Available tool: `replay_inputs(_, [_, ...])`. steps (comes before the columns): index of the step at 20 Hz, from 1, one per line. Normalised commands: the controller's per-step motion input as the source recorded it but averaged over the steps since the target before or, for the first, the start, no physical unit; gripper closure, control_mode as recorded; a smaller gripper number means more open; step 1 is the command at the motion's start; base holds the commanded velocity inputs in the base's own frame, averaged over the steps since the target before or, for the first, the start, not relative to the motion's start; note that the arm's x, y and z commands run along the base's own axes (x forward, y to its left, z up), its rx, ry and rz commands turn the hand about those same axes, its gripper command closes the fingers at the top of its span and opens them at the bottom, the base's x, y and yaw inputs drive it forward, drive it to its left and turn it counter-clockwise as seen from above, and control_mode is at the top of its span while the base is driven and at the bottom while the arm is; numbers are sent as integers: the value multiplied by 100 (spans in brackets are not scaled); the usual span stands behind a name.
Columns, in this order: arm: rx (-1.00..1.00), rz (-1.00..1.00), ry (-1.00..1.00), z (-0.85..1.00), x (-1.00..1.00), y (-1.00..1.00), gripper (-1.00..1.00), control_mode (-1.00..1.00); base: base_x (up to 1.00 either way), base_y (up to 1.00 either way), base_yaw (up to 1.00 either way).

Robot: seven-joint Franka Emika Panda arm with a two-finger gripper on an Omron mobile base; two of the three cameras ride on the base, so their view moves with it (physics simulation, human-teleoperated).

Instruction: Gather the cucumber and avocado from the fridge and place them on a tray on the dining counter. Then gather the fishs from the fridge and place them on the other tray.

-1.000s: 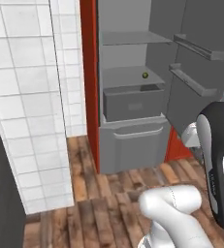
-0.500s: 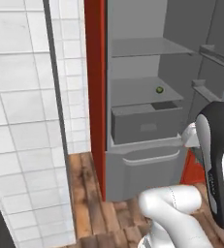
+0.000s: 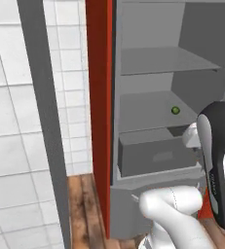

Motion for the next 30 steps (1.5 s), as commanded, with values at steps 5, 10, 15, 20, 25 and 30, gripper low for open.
replay_inputs(5, [0, 0, 0, 0, 0, 0, -100, 100, 44, -30, 6])
replay_inputs(10, [0, 0, 0, 0, 0, 0, -100, 100, 49, -15, 2])
replay_inputs(15, [0, 0, 0, 0, 0, 0, -100, 100, 49, -20, 3])
replay_inputs(20, [0, 0, 0, 0, 0, 0, -100, 100, 24, -47, 4])
replay_inputs(25, [0, 0, 0, 0, 0, 0, -100, 100, 25, -56, 4])
replay_inputs(30, [0, 0, 0, 0, 0, 0, -100, 100, 54, -23, 0])
